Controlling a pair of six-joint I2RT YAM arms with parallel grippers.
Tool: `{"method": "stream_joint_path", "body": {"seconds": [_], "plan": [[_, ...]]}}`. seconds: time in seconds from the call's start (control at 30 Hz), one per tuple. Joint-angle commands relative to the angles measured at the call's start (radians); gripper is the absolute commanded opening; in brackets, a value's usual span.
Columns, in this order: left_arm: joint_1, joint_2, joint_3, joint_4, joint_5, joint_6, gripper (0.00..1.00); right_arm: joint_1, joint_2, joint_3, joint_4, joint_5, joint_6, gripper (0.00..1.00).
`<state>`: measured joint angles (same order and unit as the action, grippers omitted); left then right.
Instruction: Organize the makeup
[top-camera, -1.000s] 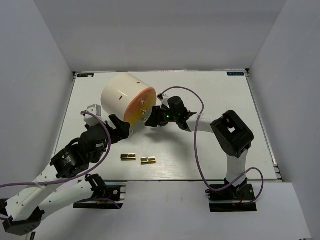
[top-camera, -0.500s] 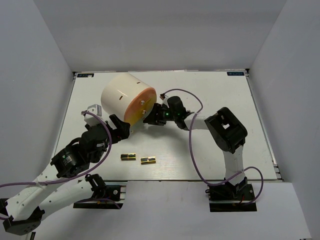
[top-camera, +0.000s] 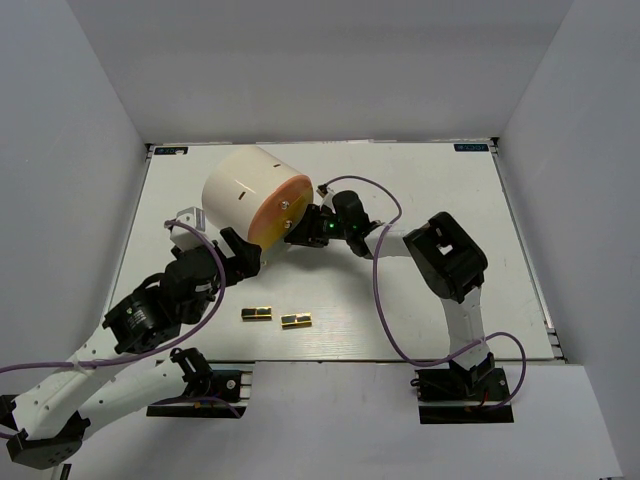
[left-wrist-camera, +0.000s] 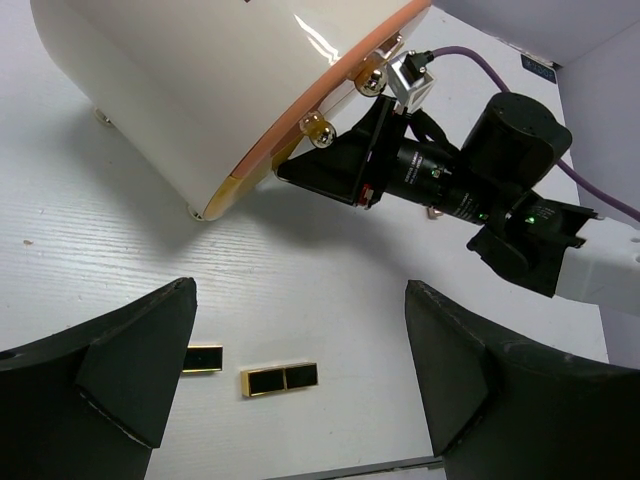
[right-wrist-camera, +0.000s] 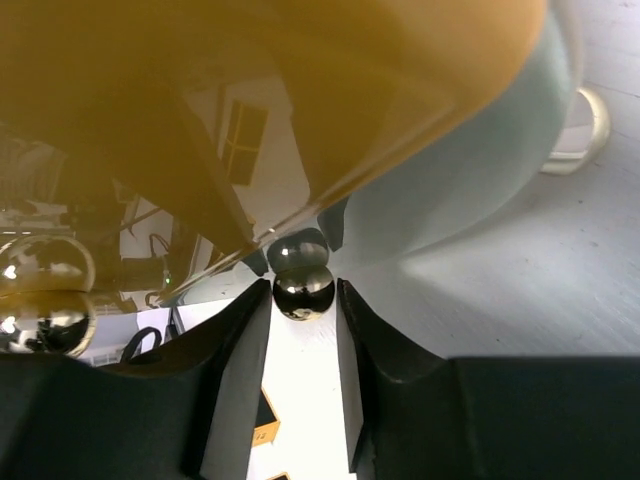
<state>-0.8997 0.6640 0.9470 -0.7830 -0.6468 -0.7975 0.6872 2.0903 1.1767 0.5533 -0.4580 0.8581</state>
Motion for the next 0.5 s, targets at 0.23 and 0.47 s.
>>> {"method": "stream_joint_path", "body": {"seconds": [0.23,0.47], "plan": [[0.002,0.011,0.03,0.011,-0.01,0.009,0.95,-0.008,-0.006,0.003,0.089,-0.036,-0.004,0.22],[-0.007,0.006,0.015,0.036,-0.002,0.009,0.95,-0.032,-0.091,-0.117,0.114,-0.048,-0.013,0.2]]}}
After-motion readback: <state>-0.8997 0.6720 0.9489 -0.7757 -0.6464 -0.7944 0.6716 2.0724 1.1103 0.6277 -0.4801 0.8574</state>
